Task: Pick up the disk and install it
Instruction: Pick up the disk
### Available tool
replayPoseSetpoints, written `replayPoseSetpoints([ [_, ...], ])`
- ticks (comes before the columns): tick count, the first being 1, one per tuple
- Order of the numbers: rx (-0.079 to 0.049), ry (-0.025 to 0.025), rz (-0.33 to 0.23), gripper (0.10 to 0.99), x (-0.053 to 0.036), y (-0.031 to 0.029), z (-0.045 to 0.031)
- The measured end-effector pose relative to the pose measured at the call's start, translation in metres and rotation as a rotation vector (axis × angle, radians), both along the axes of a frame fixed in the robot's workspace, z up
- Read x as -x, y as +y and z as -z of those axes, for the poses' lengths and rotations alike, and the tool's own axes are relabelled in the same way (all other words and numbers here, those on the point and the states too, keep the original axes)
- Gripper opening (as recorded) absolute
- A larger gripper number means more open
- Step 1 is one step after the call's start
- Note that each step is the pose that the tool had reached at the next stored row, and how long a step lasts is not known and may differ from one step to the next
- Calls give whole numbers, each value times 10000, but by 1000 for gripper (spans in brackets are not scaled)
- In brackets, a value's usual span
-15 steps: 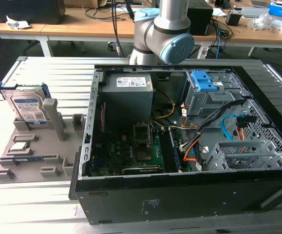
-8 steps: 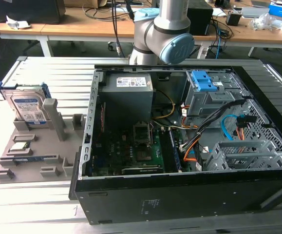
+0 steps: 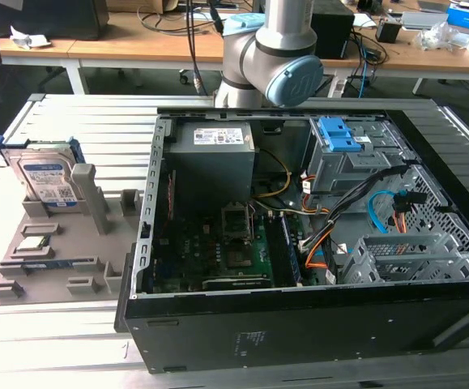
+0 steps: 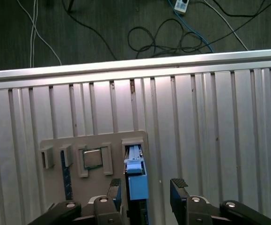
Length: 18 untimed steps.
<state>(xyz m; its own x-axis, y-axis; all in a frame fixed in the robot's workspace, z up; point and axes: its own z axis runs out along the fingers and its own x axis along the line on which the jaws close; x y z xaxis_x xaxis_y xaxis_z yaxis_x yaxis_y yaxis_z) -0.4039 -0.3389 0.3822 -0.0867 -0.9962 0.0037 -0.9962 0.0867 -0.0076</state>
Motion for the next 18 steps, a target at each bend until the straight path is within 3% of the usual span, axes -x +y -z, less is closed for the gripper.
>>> replayPoseSetpoints([
  [4,2,1,248,541,-42,0,17],
  [13,1,0,255,541,-200,-1,22],
  [18,2,1,256,541,-237,0,29],
])
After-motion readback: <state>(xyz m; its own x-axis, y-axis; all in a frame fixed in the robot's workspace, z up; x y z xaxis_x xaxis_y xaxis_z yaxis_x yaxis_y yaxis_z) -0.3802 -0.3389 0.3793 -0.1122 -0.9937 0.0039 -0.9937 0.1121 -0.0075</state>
